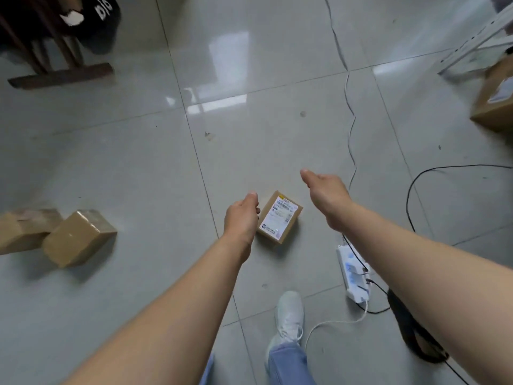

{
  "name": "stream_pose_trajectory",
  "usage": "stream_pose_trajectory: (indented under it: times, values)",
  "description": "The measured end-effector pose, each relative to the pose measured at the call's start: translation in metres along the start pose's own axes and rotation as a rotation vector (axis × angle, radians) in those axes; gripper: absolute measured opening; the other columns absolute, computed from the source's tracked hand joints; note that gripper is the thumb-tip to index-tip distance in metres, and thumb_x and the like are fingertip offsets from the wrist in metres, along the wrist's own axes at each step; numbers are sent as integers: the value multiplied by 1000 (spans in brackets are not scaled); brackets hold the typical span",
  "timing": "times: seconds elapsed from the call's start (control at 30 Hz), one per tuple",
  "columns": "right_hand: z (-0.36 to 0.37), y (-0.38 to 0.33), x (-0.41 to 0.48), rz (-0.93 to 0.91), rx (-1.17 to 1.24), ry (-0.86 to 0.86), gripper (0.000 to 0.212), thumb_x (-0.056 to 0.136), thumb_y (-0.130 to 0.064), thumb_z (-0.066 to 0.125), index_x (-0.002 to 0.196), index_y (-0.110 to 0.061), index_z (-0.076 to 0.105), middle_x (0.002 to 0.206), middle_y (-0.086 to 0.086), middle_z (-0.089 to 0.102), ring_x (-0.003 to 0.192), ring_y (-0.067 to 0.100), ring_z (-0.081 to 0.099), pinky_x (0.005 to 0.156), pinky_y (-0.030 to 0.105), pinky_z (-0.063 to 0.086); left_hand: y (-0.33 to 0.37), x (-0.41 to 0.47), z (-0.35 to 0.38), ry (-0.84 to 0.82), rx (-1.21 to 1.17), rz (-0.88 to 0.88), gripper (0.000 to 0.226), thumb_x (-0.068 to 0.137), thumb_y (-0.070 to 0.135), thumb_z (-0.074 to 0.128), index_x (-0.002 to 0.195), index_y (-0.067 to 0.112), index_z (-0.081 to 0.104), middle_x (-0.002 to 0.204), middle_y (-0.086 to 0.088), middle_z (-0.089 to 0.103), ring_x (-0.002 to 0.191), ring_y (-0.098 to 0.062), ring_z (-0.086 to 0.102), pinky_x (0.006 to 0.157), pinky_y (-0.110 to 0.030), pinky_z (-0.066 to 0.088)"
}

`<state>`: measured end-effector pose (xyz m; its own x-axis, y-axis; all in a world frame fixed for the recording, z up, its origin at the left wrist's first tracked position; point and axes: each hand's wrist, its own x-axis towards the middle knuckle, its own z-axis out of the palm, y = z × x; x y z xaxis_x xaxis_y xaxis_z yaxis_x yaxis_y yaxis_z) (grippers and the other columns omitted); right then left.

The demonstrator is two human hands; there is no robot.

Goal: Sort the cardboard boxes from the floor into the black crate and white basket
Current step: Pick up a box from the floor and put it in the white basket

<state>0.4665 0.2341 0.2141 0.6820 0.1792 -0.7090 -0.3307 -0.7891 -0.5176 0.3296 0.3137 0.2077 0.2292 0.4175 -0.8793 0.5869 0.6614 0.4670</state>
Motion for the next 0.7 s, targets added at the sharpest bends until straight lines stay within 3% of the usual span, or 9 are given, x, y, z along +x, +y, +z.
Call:
stream_pose_trajectory:
  times: [0.1, 0.17, 0.2, 0.23, 0.27, 0.37, 0.43, 0.53, 0.7]
  values:
    - [31, 36, 53, -18, -65, -27, 58, 94, -41, 49, 122, 9, 50, 127, 21, 54, 116, 30, 50, 99, 43, 40, -34, 57, 17, 29, -5, -49, 22, 91, 32, 42, 77, 15, 44, 70, 0, 46, 61, -16, 43, 57, -29, 27]
    - [52, 62, 84, -9, -106, -53, 54, 94, -41, 49, 113, 9, 57, 111, 20, 63, 103, 30, 58, 93, 42, 45, -58, 92, 25, 58, 0, -84, 27, 93, 29, 42, 70, 14, 41, 56, 4, 45, 52, -13, 39, 50, -25, 25]
    - [62, 74, 99, 0, -125, -70, 49, 93, -41, 48, 100, 5, 62, 97, 18, 66, 112, 22, 43, 83, 38, 48, -69, 108, 30, 70, -1, -109, 29, 94, 30, 41, 70, 13, 41, 53, 3, 44, 50, -13, 37, 47, -24, 25]
    - [71, 87, 113, 6, -149, -82, 43, 93, -42, 48, 90, -2, 61, 83, 13, 65, 69, 16, 41, 73, 34, 48, -79, 123, 35, 77, -9, -140, 29, 95, 31, 40, 73, 13, 42, 55, 1, 42, 49, -14, 35, 47, -24, 25]
    - [81, 100, 126, 6, -184, -94, 38, 92, -44, 47, 88, -8, 59, 82, 9, 63, 80, 28, 59, 69, 32, 44, -90, 138, 39, 82, -25, -179, 27, 96, 34, 40, 78, 13, 41, 60, 1, 40, 51, -15, 35, 48, -25, 25]
    - [106, 134, 160, -39, -300, -115, 36, 91, -48, 45, 108, -17, 52, 109, 7, 55, 99, 25, 52, 81, 32, 41, -119, 175, 48, 47, -82, -289, 28, 97, 37, 39, 83, 13, 42, 71, 4, 42, 61, -14, 41, 53, -24, 33]
    - [115, 147, 176, -78, -405, -78, 49, 92, -47, 45, 123, -10, 49, 126, 11, 51, 118, 29, 47, 97, 40, 40, -134, 197, 55, -18, -158, -340, 32, 98, 40, 38, 86, 12, 48, 81, -2, 54, 74, -22, 52, 70, -30, 46]
    - [121, 156, 187, -91, -460, -89, 46, 91, -50, 44, 112, -9, 47, 124, 13, 54, 119, 33, 48, 102, 50, 36, -142, 216, 60, -63, -263, -377, 30, 98, 43, 39, 96, 14, 47, 105, -10, 60, 109, -33, 54, 99, -47, 39]
    - [116, 137, 170, -52, -451, -31, 55, 89, -57, 40, 119, -11, 49, 130, 12, 44, 118, 34, 45, 105, 49, 34, -117, 199, 45, -72, -267, -325, 32, 96, 44, 42, 79, 18, 47, 91, -9, 61, 107, -33, 58, 97, -45, 43]
